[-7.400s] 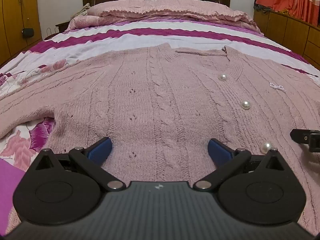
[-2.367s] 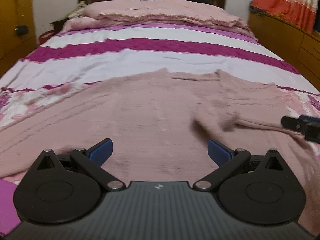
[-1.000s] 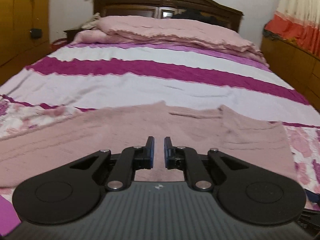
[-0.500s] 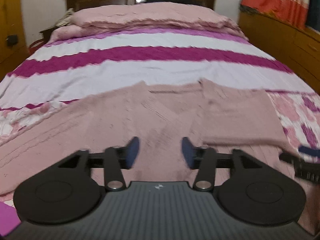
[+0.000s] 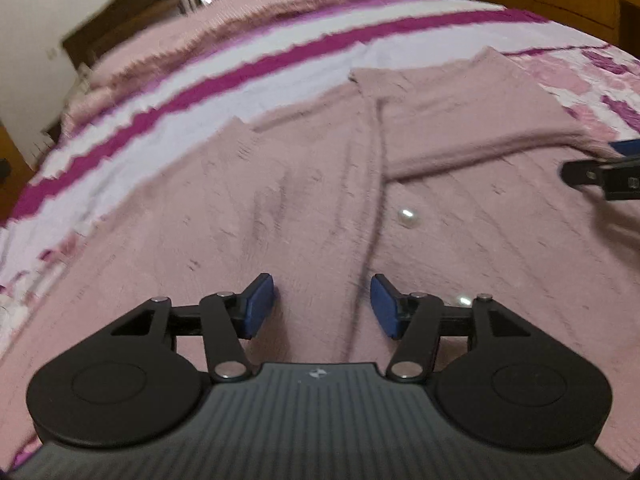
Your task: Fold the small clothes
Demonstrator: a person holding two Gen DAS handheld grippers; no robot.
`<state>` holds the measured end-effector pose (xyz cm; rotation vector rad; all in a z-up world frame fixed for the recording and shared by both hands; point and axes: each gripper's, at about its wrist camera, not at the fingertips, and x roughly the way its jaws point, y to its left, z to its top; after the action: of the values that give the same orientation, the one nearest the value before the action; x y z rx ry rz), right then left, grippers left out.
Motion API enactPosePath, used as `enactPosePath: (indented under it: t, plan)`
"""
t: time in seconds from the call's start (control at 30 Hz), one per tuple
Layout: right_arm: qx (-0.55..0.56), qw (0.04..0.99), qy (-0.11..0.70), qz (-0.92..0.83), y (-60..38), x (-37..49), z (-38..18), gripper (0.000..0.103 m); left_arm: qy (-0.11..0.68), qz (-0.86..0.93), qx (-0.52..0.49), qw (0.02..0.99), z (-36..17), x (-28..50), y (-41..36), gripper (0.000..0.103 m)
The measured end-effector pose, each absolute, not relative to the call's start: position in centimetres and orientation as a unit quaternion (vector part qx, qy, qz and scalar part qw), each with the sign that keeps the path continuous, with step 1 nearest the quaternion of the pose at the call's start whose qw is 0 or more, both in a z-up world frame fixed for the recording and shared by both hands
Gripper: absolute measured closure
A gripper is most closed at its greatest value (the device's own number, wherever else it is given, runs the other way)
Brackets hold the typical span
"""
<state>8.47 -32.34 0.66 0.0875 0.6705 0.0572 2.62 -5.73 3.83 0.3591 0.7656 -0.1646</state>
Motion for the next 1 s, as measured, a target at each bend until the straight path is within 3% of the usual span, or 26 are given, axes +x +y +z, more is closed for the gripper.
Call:
enactPosePath:
  t: [0.03, 0.1, 0.13, 0.5, 0.8, 0.87, 1.0]
  plan:
    - [0.042, 0.943, 0.329, 0.028, -32.3, 8.5, 0.6, 0.026, 0.367, -0.076, 0.173, 0.911, 3.9, 2.8, -5.6, 0.073]
    - [0.037, 0.943, 0.329, 0.027, -32.1, 8.5, 0.4, 0.026, 0.364, -0.075, 0.155, 0.915, 4.3, 3.1, -4.8, 0.090]
    - [0.034, 0.944, 0.328, 0.026, -32.0, 8.5, 0.3, 0.025, 0.360, -0.073, 0.151, 0.918, 4.5, 3.2, -4.6, 0.092]
    - [0.007, 0.947, 0.321, 0.014, -31.2, 8.4, 0.0, 0.023, 0.316, -0.029, 0.112, 0.942, 9.6, 10.1, -0.1, 0.093]
    - [-0.032, 0.944, 0.327, 0.007, -30.3, 8.7, 1.1, 0.022, 0.377, 0.032, 0.013, 0.926, 8.2, 17.6, 6.4, 0.091]
    - [-0.059, 0.947, 0.315, 0.009, -29.9, 8.8, 1.9, 0.022, 0.384, 0.009, -0.021, 0.923, 8.0, 17.3, 7.6, 0.089]
    - [-0.117, 0.946, 0.304, 0.006, -29.3, 9.3, 2.2, 0.022, 0.389, -0.007, -0.039, 0.921, 8.0, 15.5, 9.0, 0.070]
